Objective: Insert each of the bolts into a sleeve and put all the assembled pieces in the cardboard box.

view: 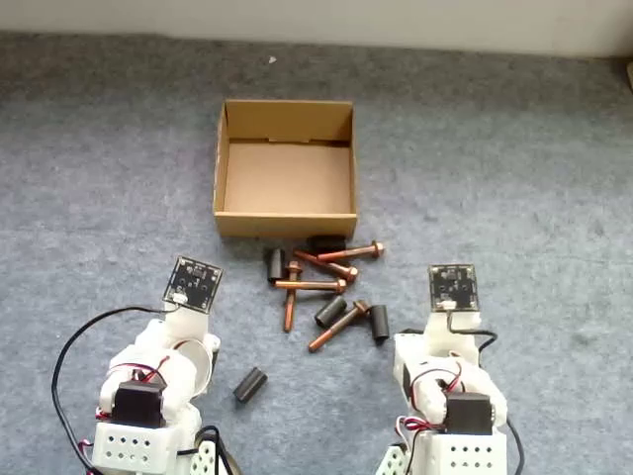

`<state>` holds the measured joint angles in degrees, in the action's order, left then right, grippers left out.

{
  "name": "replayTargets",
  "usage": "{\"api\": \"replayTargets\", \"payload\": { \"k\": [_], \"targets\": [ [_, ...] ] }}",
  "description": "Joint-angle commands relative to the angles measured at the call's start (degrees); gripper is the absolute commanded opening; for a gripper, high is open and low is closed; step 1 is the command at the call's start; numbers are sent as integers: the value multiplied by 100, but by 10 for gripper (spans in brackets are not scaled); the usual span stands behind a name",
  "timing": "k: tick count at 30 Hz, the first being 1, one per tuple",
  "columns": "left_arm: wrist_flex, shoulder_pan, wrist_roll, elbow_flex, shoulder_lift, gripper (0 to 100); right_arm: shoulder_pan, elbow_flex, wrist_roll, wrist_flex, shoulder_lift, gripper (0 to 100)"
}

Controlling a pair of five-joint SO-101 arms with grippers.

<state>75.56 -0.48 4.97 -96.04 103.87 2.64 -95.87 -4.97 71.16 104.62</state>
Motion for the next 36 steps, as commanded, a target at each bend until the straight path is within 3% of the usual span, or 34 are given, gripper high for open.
{"api": "replayTargets", "payload": {
  "k": [1,7,11,13,17,21,28,36],
  "targets": [
    [-114,-48,9,-110,48,24,-198,-338,-62,-13,40,5],
    [-79,-66,9,-110,40,24,-1174,901,-185,-40,40,6],
    [-79,-75,9,-110,40,24,-1218,1560,-1934,-163,4,6],
    [-79,-75,9,-110,40,24,-1182,1921,-2233,-189,-22,6],
    [-79,-75,9,-110,40,24,-1103,2756,-2171,13,-699,6],
    [-79,-75,9,-110,40,24,-866,3916,-2163,505,-2527,7],
    [-79,-75,9,-110,40,24,207,5877,-1055,1710,-5341,68],
    [-79,-75,9,-110,40,24,1138,6097,-149,1279,-6396,187]
  ]
}}
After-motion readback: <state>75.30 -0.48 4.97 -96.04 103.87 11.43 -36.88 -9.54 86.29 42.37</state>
